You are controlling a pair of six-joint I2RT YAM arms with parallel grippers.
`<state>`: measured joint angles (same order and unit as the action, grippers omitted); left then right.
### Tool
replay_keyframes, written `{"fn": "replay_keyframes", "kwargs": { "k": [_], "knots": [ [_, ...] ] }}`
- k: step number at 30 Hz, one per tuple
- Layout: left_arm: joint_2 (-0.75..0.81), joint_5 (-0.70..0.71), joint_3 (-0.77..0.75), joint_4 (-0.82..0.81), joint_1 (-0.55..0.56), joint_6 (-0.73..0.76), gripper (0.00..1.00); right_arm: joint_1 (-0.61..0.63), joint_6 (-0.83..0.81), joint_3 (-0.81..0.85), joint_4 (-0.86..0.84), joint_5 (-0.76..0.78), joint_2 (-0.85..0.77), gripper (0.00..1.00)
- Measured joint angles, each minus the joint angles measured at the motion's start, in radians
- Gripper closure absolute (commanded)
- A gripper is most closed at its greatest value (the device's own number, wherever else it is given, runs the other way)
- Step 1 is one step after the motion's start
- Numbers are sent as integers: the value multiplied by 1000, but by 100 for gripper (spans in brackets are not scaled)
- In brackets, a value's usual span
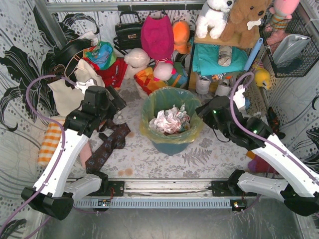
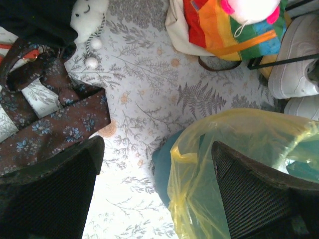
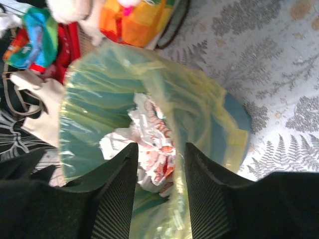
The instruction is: Tie the trash bag
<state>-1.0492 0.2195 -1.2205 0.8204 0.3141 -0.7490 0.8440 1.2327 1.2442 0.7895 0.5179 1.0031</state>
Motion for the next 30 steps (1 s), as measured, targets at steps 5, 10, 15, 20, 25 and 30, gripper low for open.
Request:
{"fn": "replay_keyframes", "kwargs": {
  "k": [5,10,15,20,25,30],
  "knots": [
    [15,-69,52,-6,0,9,2,0,-46,101,26,28,-11,55],
    [71,-178,161,-26,0,13,3,0,-107,159,67,59,-26,55],
    [133,-336,307,-101,0,0,12,0,-164,173,100,75,-32,56],
    [125,-466,381,-182,0,-26,15,0,-183,142,108,83,-77,56],
    [110,-546,412,-258,0,-53,25,0,-183,118,108,87,-102,57],
    [101,-575,446,-278,0,-61,32,0,-183,119,108,89,-78,57]
  ]
}}
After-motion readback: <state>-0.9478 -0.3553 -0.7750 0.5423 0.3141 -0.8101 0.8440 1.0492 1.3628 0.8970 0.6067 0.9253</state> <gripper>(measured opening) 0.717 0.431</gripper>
